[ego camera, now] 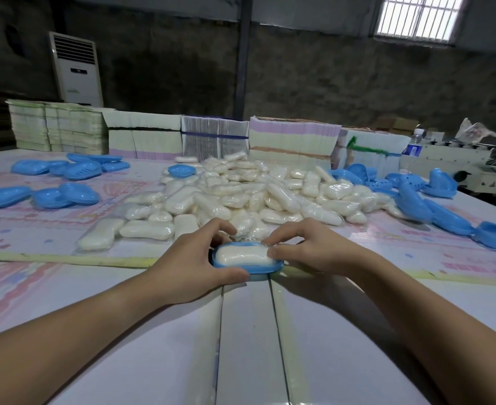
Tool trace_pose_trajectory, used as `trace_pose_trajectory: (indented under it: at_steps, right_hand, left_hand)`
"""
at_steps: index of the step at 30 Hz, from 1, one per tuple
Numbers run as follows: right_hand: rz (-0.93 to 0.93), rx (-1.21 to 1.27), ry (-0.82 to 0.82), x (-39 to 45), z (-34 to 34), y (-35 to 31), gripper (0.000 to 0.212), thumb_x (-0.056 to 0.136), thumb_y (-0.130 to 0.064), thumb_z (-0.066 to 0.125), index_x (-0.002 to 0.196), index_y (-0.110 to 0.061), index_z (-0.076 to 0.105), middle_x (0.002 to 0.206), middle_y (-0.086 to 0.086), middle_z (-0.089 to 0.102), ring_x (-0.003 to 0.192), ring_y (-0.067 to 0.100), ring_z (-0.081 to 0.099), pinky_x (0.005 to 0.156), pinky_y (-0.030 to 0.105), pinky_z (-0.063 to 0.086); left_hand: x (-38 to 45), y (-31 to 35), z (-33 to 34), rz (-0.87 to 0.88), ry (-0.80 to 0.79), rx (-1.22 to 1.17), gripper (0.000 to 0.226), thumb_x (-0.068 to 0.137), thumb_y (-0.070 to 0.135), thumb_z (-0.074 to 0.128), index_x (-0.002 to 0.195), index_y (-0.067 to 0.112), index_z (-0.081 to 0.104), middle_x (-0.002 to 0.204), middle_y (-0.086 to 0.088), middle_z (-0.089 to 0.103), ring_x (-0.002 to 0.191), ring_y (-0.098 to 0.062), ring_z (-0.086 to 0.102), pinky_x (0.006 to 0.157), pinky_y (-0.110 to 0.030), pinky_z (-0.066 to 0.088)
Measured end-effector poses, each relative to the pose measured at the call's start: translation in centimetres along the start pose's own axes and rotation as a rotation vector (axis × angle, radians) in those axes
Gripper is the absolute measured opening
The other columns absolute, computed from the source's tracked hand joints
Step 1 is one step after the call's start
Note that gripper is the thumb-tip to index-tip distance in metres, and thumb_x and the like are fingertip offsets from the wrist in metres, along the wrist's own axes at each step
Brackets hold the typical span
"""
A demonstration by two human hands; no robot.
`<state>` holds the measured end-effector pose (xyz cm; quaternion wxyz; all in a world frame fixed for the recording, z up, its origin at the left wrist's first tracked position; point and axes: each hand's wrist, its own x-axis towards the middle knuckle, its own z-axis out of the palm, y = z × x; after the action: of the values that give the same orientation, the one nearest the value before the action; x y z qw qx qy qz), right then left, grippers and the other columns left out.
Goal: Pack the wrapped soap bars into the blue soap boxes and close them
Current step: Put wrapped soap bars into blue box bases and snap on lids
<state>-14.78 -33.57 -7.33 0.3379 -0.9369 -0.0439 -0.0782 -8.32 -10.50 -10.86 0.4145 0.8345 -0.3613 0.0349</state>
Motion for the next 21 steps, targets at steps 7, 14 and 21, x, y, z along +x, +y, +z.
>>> trace_pose_trajectory:
  at_steps: [7,14,21]
  right_hand:
    - [-0.107,0.222,0.154,-0.5,-0.6,-0.1,0.016,0.089,-0.016,0.066,0.099,-0.026,0.075,0.092,-0.023,0.070,0.089,-0.014,0.060,0.071,0.003,0.043]
    - [0.029,0.143,0.370,0.1,-1.5,1.4,0.015,0.087,-0.018,0.067,0.099,-0.022,0.075,0.094,-0.006,0.073,0.085,0.005,0.065,0.066,0.005,0.045]
    - [0.362,-0.413,0.719,-2.2,-9.1,8.1,0.030,0.088,-0.031,0.058,0.116,-0.025,0.066,0.116,0.001,0.063,0.111,0.022,0.053,0.092,0.040,0.046]
  left_hand:
    - [-0.6,1.0,0.4,0.168,-0.152,0.063,0.067,0.056,0.077,0.072,0.114,0.060,0.044,0.112,0.033,0.052,0.107,0.005,0.053,0.082,-0.017,0.049]
    - [-0.6,0.2,0.3,0.183,-0.137,0.099,0.077,0.050,0.088,0.066,0.118,0.065,0.039,0.113,0.035,0.051,0.103,0.010,0.053,0.076,-0.017,0.046]
    - [0.8,-4.3,2.2,0.083,-0.121,0.079,0.102,0.047,0.082,0.080,0.138,0.045,0.050,0.113,0.023,0.064,0.088,0.009,0.066,0.058,-0.010,0.053]
